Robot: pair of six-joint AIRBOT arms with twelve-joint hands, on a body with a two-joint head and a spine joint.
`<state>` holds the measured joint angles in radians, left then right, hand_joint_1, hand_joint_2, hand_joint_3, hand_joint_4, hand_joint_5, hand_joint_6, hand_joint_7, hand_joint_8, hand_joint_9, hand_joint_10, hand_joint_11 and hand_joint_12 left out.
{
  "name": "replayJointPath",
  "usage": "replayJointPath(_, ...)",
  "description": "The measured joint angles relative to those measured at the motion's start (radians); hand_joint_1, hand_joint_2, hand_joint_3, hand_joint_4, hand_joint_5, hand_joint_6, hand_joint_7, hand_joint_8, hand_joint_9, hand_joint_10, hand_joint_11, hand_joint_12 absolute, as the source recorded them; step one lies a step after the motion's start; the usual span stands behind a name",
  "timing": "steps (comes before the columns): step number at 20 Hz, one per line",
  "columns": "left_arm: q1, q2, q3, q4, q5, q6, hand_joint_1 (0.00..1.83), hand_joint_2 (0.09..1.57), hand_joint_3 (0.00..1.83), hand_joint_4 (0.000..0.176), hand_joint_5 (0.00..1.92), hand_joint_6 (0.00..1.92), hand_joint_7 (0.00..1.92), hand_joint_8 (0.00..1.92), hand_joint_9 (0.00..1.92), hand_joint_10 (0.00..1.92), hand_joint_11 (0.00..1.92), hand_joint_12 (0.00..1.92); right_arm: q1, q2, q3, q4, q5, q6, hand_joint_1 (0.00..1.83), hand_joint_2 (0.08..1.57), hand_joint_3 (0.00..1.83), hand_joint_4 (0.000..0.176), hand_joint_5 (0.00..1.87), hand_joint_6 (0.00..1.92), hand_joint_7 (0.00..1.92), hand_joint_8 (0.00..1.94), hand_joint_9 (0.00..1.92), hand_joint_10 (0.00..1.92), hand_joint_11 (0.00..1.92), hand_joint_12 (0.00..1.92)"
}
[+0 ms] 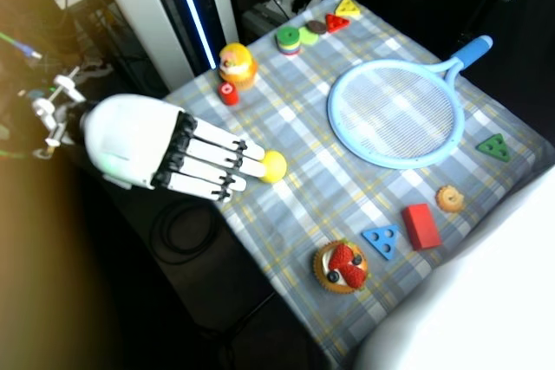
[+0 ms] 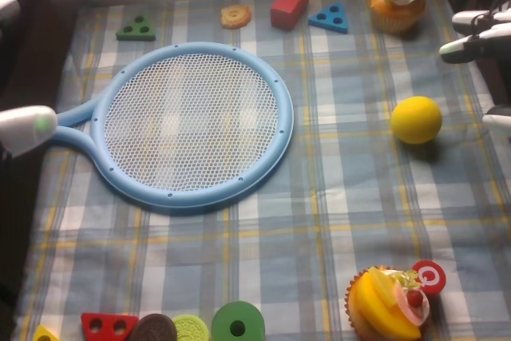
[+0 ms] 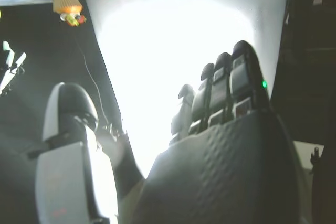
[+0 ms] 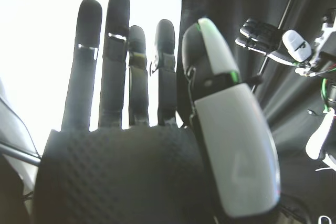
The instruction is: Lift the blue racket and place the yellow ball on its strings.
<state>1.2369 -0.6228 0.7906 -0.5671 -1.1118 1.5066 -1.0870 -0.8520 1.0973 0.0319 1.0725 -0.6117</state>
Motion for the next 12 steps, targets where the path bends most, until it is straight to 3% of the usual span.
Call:
replayJointPath(1,0.000,-0.002,0.000,0.002,0.003,0.000,0.57,1.06,0.00,0.176,0.16,0.00,0.19,0.00,0.19,0.01,0.00,0.51,0.000,0.000,0.000,-0.001,0.001,0.000,0.75,1.13,0.00,0.054,0.53,0.00,0.35,0.00,0.30,0.00,0.06,0.59)
replayJointPath(3,0.000,-0.003,0.002,0.004,0.013,0.000,0.55,1.06,0.00,0.176,0.14,0.00,0.16,0.00,0.18,0.00,0.00,0.47,0.000,0.001,-0.001,0.000,-0.002,0.000,0.66,1.09,0.00,0.086,0.40,0.00,0.22,0.00,0.19,0.00,0.02,0.52)
replayJointPath(4,0.000,-0.003,0.006,0.006,0.024,0.009,0.58,1.06,0.00,0.176,0.15,0.00,0.16,0.00,0.18,0.00,0.00,0.47,0.000,0.001,-0.001,-0.002,-0.001,0.000,0.66,1.07,0.00,0.100,0.37,0.00,0.19,0.00,0.18,0.00,0.02,0.51)
replayJointPath(5,0.000,-0.003,0.007,-0.006,0.029,0.055,0.62,1.04,0.00,0.176,0.17,0.01,0.18,0.01,0.18,0.00,0.00,0.46,0.000,0.001,-0.001,-0.006,0.000,0.000,0.67,1.07,0.00,0.099,0.37,0.00,0.18,0.00,0.17,0.00,0.00,0.51)
replayJointPath(6,-0.009,-0.003,0.007,-0.041,0.045,0.119,0.67,1.02,0.00,0.176,0.14,0.00,0.18,0.01,0.17,0.00,0.00,0.46,0.000,0.001,-0.001,-0.014,-0.001,0.000,0.66,1.07,0.00,0.113,0.37,0.00,0.18,0.00,0.16,0.00,0.01,0.51)
replayJointPath(9,-0.032,-0.003,0.024,-0.154,0.098,0.291,0.70,0.99,0.00,0.176,0.07,0.00,0.13,0.00,0.12,0.00,0.00,0.41,0.004,0.002,-0.008,-0.031,-0.003,0.000,0.68,1.09,0.00,0.098,0.38,0.00,0.19,0.00,0.17,0.00,0.01,0.50)
replayJointPath(12,-0.086,-0.013,0.031,-0.288,0.172,0.639,0.73,1.00,0.00,0.176,0.00,0.00,0.04,0.00,0.02,0.00,0.00,0.21,0.004,0.002,-0.008,-0.035,-0.005,0.002,0.66,1.09,0.00,0.098,0.38,0.00,0.20,0.00,0.18,0.00,0.02,0.50)
